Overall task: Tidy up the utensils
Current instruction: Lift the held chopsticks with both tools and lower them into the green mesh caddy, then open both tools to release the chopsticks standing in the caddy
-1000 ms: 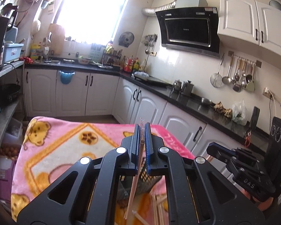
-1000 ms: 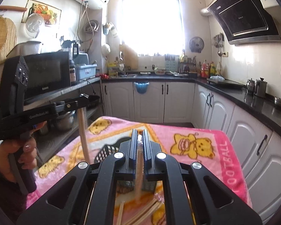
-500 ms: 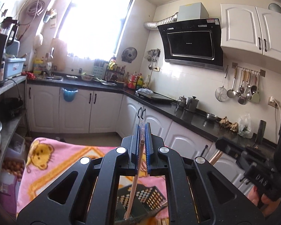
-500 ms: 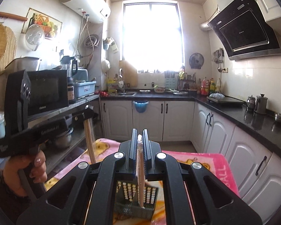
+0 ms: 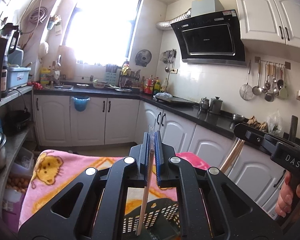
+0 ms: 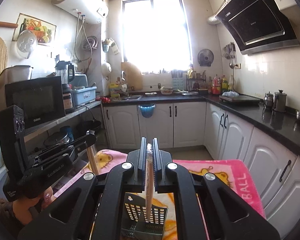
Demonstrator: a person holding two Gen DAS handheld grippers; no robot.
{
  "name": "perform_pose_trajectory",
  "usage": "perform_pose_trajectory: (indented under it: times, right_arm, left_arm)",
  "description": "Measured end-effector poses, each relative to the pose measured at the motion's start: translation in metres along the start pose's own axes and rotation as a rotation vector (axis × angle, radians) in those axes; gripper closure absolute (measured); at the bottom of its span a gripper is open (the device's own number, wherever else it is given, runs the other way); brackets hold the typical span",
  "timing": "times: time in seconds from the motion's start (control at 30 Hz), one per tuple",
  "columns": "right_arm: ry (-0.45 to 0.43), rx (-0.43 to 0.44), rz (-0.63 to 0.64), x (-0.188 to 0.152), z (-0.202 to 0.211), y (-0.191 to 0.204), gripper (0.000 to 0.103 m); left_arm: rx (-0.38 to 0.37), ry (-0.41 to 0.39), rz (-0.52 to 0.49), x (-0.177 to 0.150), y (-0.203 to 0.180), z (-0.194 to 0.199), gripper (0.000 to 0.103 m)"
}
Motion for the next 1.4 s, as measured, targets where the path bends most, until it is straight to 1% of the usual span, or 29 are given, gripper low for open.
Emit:
perform_pose_trajectory:
  times: [0.17, 0.57, 0.87, 0.9, 0.97, 1.0, 1.03, 1.07, 1.1, 1.13, 1.23, 1.3, 1.37, 1.4]
  right_arm:
    - [0.030, -0.003, -0.016, -0.016, -0.010, -0.001, 0.097]
    - [0.100, 0.003, -0.064, -0.049, -0.026, 0.001, 0.097]
    - [0.130, -0.010, -0.088, -0.064, -0.029, -0.003, 0.097]
    - [0.131, -0.014, -0.088, -0.065, -0.029, -0.004, 0.097]
    - [0.133, -0.023, -0.092, -0.068, -0.028, -0.005, 0.096]
    - [0.135, -0.026, -0.095, -0.067, -0.028, -0.007, 0.096]
    - [0.135, -0.030, -0.098, -0.069, -0.027, -0.008, 0.092]
    - [0.134, -0.033, -0.100, -0.069, -0.026, -0.009, 0.085]
    - [0.132, -0.038, -0.103, -0.070, -0.025, -0.011, 0.081]
    - [0.129, -0.044, -0.104, -0.071, -0.023, -0.012, 0.078]
    - [0.126, -0.056, -0.107, -0.072, -0.018, -0.016, 0.076]
    - [0.124, -0.061, -0.109, -0.073, -0.014, -0.017, 0.073]
    - [0.115, -0.068, -0.110, -0.073, -0.008, -0.020, 0.068]
    - [0.113, -0.072, -0.109, -0.073, -0.006, -0.020, 0.066]
  left_arm:
    - [0.003, 0.008, 0.016, -0.014, 0.008, -0.004, 0.100]
    - [-0.011, 0.079, 0.093, -0.050, 0.024, -0.012, 0.100]
    - [0.000, 0.098, 0.116, -0.060, 0.031, -0.007, 0.099]
    - [0.003, 0.098, 0.119, -0.061, 0.032, -0.006, 0.098]
    - [0.016, 0.100, 0.120, -0.062, 0.033, -0.003, 0.085]
    - [0.022, 0.104, 0.120, -0.063, 0.034, -0.001, 0.083]
    - [0.029, 0.108, 0.123, -0.063, 0.034, 0.000, 0.081]
    - [0.033, 0.112, 0.125, -0.064, 0.035, 0.001, 0.080]
    - [0.036, 0.115, 0.126, -0.065, 0.035, 0.002, 0.078]
    - [0.039, 0.118, 0.129, -0.065, 0.036, 0.004, 0.075]
    - [0.047, 0.123, 0.134, -0.067, 0.038, 0.008, 0.067]
    - [0.057, 0.122, 0.137, -0.068, 0.041, 0.013, 0.062]
    - [0.063, 0.120, 0.148, -0.069, 0.044, 0.019, 0.054]
    - [0.065, 0.118, 0.154, -0.069, 0.045, 0.021, 0.052]
Point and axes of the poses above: each gripper's, at about its wrist camera, not at the fingertips, and z roughly against the way its jaws point, y to its left, x to its top, the point moved 1 cm from there along -z, roughly the way its jaws point
